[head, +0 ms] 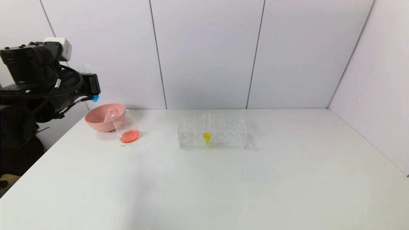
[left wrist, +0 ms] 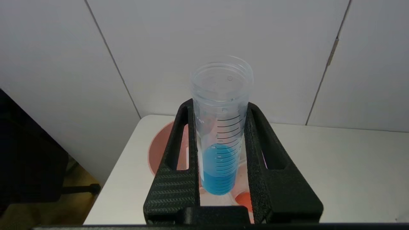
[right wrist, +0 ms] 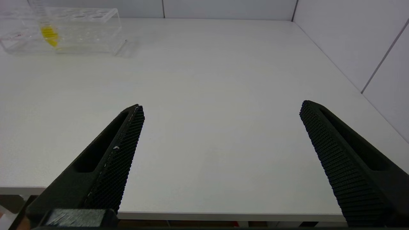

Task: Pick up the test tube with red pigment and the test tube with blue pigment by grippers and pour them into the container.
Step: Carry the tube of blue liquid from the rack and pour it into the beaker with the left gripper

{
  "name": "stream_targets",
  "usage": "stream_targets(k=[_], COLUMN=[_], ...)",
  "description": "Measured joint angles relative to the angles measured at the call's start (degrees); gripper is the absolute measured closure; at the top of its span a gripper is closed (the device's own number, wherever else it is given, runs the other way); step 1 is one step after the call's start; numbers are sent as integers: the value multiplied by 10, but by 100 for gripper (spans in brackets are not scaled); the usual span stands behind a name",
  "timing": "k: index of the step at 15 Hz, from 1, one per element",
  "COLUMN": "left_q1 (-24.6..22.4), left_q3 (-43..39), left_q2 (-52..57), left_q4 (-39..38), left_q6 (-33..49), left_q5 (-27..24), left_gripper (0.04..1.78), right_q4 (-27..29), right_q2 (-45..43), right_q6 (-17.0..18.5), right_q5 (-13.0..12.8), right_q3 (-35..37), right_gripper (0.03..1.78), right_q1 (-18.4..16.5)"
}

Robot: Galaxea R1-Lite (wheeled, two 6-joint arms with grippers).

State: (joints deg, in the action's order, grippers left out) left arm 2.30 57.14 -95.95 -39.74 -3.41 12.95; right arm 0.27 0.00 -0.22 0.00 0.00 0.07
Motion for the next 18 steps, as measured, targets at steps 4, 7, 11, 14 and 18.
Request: stream_targets(k=[4,7,11,14,18], left_q1=[-30,-46,-70,-75,-76], left_q3=[-5,-3,7,18,19], left_q2=[-5,-13,-30,-46,-65], left_q4=[-1,-1,-2,-2,-42], left_q6=[4,14,20,20,17], left_q5=[-21,-50,-59,-58,-65], left_gripper=[138,138,138,138,138], right_q4=[0,0,0,0,0], right_q2=[0,0,0,0,0], right_q6=[0,0,0,0,0], right_q5=[0,0,0,0,0], right_q3=[0,0,0,0,0], right_gripper=[4,4,4,4,4], right_q1=[0,0,0,0,0])
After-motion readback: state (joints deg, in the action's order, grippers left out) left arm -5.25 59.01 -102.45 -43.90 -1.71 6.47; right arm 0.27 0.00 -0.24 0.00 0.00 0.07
